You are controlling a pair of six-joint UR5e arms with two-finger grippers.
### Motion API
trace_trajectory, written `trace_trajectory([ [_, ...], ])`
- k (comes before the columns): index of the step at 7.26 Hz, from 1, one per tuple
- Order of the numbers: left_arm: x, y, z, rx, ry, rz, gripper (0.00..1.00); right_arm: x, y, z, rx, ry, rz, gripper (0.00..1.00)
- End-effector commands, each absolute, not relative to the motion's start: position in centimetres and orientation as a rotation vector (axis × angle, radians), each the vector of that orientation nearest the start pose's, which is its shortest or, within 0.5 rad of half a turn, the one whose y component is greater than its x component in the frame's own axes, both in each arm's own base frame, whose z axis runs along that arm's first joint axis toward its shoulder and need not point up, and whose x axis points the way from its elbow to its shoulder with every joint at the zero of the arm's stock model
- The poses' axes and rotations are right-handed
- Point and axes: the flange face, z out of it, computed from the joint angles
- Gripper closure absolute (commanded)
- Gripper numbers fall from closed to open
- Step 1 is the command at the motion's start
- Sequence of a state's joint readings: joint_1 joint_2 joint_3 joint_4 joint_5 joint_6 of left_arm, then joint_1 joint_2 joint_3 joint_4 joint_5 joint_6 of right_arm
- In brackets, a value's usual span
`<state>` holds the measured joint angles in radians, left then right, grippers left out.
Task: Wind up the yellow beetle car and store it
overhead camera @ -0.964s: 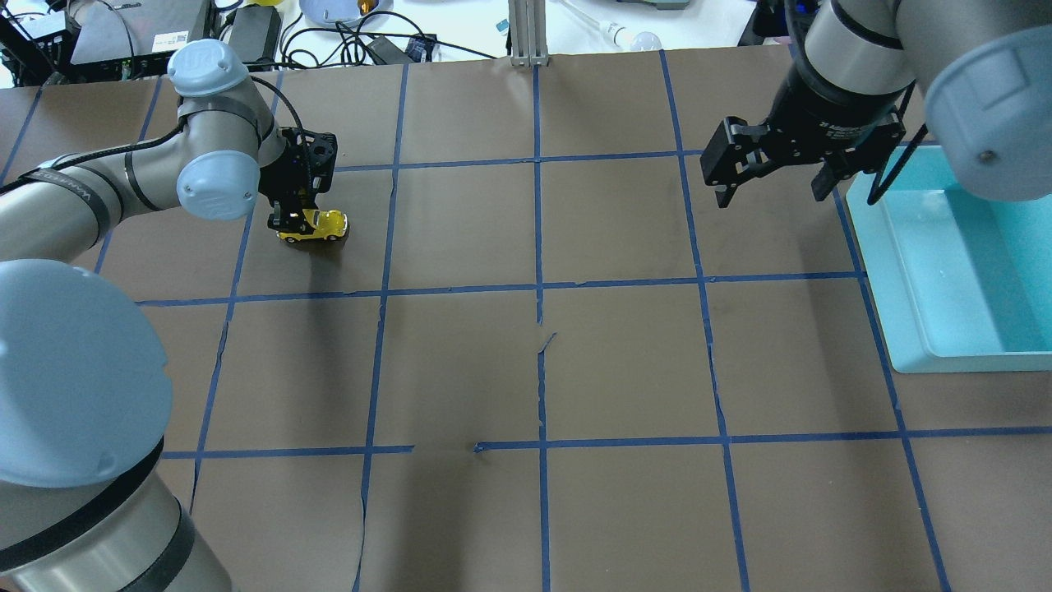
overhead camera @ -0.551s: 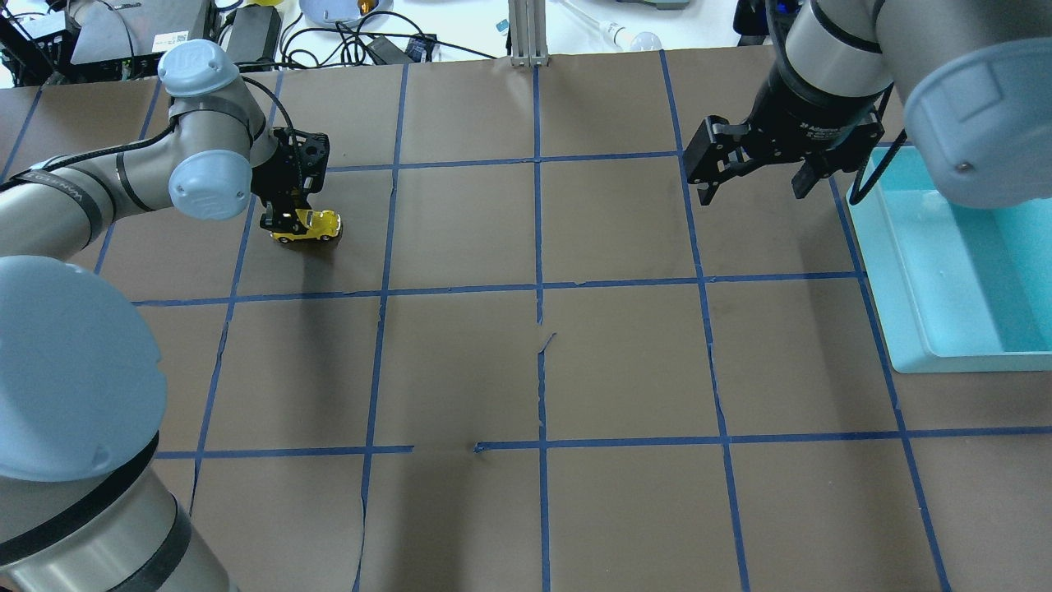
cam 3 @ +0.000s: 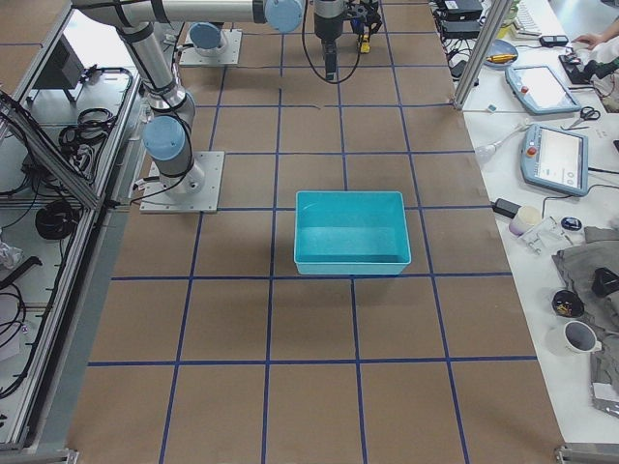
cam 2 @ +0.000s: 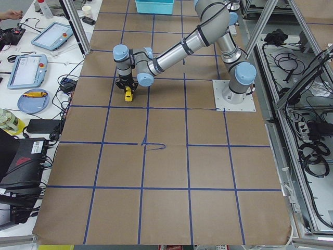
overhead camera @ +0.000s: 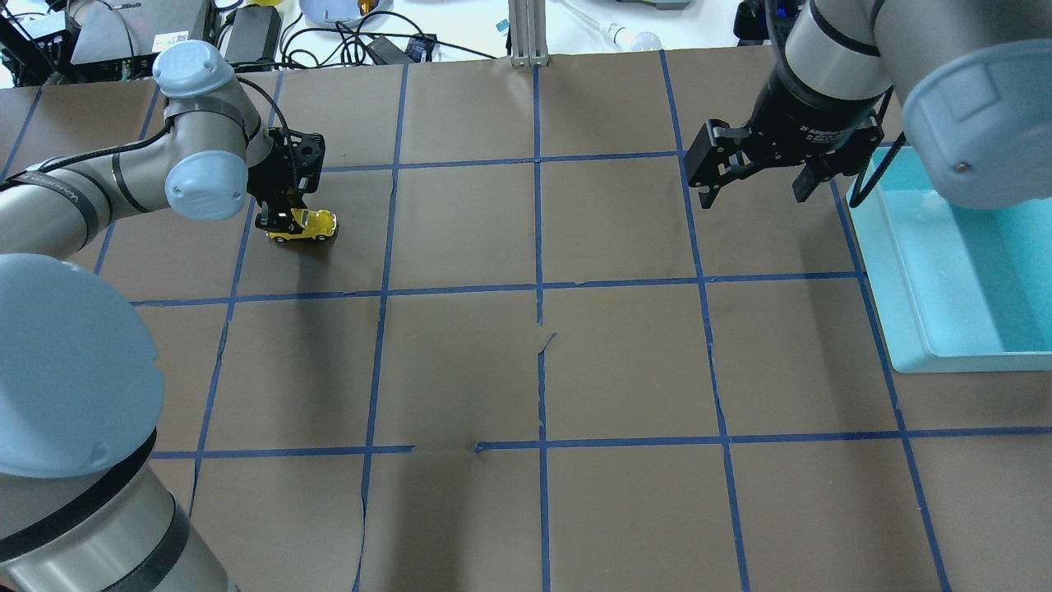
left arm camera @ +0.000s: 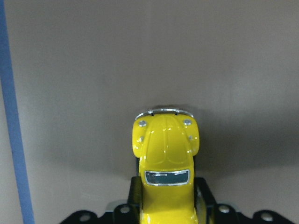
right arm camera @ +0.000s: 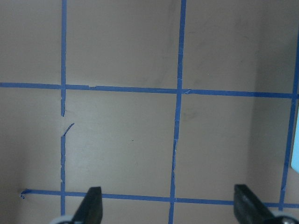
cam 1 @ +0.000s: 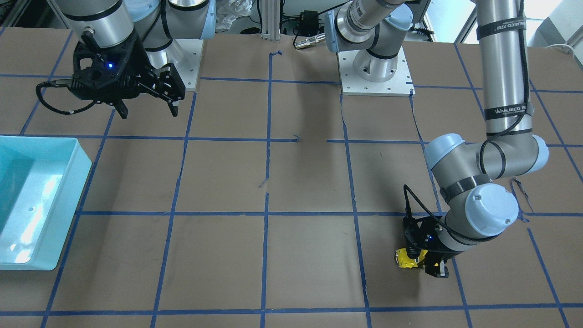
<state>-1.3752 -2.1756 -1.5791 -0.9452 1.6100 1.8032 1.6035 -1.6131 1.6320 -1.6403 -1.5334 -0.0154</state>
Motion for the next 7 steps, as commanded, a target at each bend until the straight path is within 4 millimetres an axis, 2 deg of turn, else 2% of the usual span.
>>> trace_trajectory([
  [1, 0.38, -67.62, 18.69, -2.287, -2.201, -0.045, 1.00, 15.16, -47.43, 48.17, -0.073, 3.103, -0.073, 0.00],
  [6, 0.99, -67.61, 18.57, -2.274, -2.209, -0.046, 1.00, 15.15, -47.29, 47.78, -0.084, 3.103, -0.062, 0.00],
  [7, 1.00, -67.66, 18.63, -2.275, -2.210, -0.044, 0.84, 15.08, -47.36, 47.71, -0.068, 3.103, -0.059, 0.00],
])
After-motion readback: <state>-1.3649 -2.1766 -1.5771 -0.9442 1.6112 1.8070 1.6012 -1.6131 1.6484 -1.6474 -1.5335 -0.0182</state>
